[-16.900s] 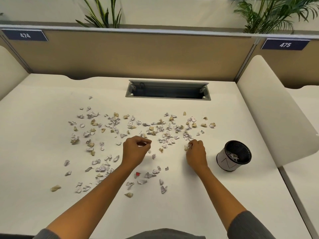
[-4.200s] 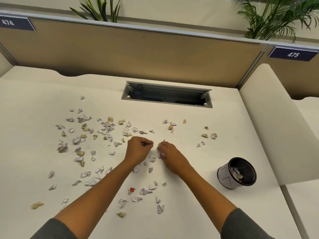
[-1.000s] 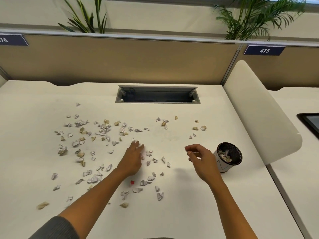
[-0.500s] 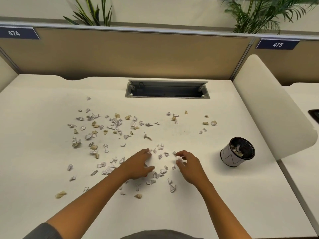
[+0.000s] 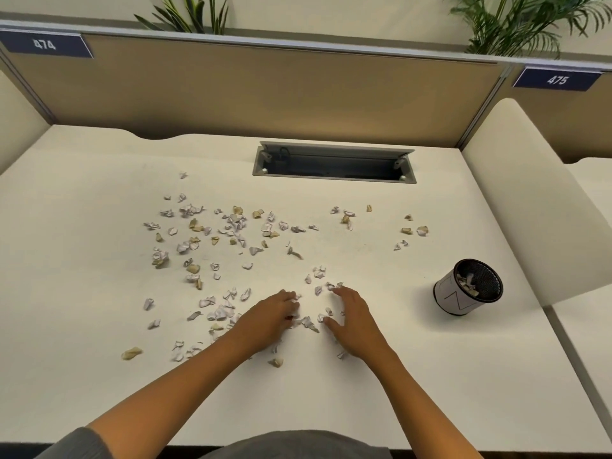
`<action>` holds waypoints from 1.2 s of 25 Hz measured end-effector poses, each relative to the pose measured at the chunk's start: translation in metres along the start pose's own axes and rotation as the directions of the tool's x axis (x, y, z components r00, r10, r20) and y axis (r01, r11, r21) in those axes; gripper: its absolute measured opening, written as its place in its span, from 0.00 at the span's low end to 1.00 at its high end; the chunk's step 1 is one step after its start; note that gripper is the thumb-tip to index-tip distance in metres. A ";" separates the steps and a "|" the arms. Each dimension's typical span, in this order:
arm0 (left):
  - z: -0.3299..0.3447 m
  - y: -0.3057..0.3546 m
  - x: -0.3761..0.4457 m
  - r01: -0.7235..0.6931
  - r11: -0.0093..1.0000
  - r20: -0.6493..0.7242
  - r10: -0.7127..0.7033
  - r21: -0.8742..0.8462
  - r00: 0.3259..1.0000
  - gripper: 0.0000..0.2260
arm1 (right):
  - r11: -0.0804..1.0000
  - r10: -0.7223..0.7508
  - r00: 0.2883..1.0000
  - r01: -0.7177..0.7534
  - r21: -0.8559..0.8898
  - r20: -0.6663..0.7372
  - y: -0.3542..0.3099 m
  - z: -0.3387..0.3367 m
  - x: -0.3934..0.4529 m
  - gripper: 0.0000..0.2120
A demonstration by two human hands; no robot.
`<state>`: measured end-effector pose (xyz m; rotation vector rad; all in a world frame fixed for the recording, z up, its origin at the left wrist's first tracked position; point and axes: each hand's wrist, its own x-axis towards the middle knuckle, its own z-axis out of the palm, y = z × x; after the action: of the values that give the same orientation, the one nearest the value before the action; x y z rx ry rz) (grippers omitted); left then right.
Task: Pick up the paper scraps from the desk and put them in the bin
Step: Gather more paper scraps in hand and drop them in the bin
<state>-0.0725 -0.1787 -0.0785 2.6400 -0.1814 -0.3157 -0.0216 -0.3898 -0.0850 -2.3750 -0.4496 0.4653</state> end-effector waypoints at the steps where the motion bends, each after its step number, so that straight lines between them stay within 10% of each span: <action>1: 0.001 -0.001 0.000 -0.009 1.000 -0.006 0.009 0.020 1.000 0.08 | 1.000 -0.014 1.000 0.014 -0.012 0.005 -0.002 0.004 -0.002 0.31; 20: 0.005 0.001 -0.003 0.171 0.985 -0.087 -0.168 0.029 0.982 0.09 | 0.951 -0.200 0.979 0.182 -0.252 -0.048 -0.019 0.038 -0.024 0.09; 25: -0.005 0.008 0.000 0.270 0.943 -0.138 -0.299 -0.194 0.944 0.08 | 0.979 0.079 0.995 -0.065 0.194 -0.064 -0.020 0.024 -0.019 0.03; 30: -0.017 0.020 0.004 0.272 0.880 -0.152 -0.353 -0.390 0.923 0.02 | 0.301 0.317 0.911 -0.360 0.883 0.264 -0.021 0.012 -0.011 0.06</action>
<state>-0.0660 -0.1899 -0.0548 2.3020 0.3547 -0.1403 -0.0404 -0.3729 -0.0771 -1.2814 0.3173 0.7190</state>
